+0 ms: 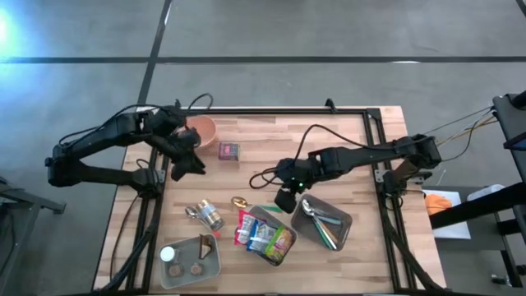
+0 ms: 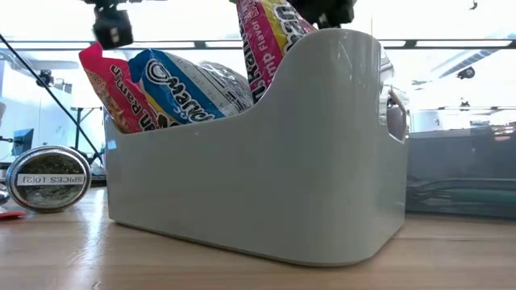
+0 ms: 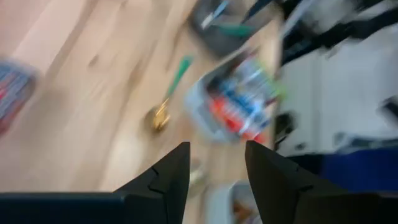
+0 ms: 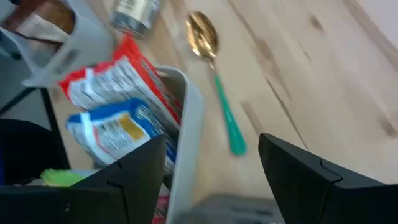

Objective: Pick & Place Food Item
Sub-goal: Put the gold seasoning bottle into the left gray bin

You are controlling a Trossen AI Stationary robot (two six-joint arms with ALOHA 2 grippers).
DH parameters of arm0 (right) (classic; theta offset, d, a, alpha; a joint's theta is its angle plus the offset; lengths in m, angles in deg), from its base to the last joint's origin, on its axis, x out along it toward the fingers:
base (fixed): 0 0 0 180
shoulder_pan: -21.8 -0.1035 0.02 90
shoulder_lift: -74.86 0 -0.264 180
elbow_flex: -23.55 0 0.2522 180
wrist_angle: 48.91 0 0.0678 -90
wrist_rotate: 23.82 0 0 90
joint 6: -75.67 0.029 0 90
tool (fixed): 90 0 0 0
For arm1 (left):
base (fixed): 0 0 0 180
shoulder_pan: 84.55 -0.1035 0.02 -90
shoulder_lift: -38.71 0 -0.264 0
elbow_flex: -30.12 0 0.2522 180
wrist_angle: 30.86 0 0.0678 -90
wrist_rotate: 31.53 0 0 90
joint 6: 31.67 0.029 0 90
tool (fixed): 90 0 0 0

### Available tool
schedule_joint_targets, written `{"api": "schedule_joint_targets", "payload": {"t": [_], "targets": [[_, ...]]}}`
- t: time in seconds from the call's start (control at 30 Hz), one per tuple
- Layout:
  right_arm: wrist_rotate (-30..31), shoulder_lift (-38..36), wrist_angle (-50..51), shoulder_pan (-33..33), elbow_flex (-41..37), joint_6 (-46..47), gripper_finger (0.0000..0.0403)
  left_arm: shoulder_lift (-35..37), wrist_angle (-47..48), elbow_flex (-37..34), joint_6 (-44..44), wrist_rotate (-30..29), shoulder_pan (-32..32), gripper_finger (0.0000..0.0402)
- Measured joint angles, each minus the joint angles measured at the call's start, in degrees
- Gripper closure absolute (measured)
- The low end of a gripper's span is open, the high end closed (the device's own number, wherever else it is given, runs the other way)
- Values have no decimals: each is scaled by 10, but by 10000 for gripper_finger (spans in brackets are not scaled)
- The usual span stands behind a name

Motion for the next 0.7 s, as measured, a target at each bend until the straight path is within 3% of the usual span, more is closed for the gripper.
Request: {"api": "schedule_joint_targets", "payload": {"t": [0.17, 0.37, 0.53, 0.7], "targets": [[3, 4, -6, -9, 2, 7, 147, 0, 78, -35, 29, -87, 20, 245], [18, 1, -5, -21, 2, 36, 147, 0, 73, -104, 80, -118, 75, 245], [18, 3, -3, -36, 1, 36, 147, -1, 51, -147, 187, -209, 178, 245], [20, 3, -3, -47, 1, 37, 147, -2, -41, -173, 212, -247, 297, 244]]}}
